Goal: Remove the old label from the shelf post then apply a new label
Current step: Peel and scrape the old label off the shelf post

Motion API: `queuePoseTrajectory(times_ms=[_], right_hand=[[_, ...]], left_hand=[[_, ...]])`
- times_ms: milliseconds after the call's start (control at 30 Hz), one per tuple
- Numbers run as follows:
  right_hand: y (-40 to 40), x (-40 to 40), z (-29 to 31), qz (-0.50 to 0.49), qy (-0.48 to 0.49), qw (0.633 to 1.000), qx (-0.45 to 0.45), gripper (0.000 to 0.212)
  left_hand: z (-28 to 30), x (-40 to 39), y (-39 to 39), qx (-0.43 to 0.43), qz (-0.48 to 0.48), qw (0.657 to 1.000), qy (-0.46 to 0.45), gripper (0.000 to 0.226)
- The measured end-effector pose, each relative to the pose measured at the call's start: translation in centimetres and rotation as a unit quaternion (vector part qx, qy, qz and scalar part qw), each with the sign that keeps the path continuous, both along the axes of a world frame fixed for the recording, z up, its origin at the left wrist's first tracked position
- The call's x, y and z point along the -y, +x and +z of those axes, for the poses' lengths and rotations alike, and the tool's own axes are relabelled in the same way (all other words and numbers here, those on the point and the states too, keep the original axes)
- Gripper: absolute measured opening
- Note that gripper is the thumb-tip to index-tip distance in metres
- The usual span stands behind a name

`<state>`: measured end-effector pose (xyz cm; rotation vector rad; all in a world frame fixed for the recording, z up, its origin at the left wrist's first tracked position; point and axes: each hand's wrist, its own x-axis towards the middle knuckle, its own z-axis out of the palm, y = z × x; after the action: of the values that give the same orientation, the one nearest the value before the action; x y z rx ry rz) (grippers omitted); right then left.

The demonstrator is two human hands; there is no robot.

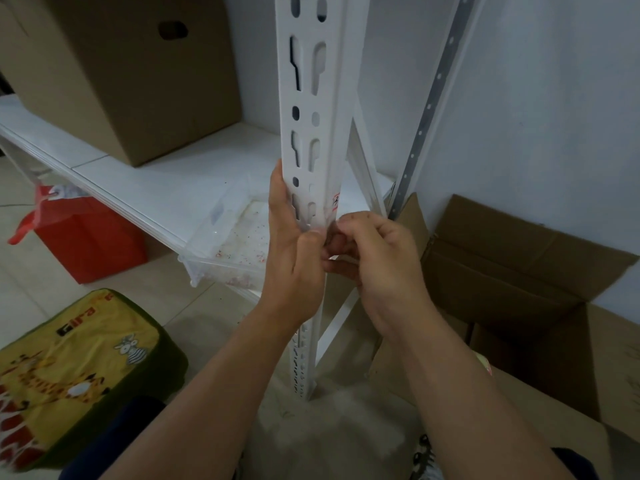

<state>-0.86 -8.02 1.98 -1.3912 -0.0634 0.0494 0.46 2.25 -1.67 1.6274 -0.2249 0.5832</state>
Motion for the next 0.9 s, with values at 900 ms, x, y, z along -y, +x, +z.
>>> queuePoseTrajectory(times_ms=[900], right_hand=[[-0.7,3.3,-1.2,0.098,0.058,0.993,0.044,0.020]], left_hand=[[1.0,1.6,-3.7,0.104,-0.017,0.993,0.062,0.012]])
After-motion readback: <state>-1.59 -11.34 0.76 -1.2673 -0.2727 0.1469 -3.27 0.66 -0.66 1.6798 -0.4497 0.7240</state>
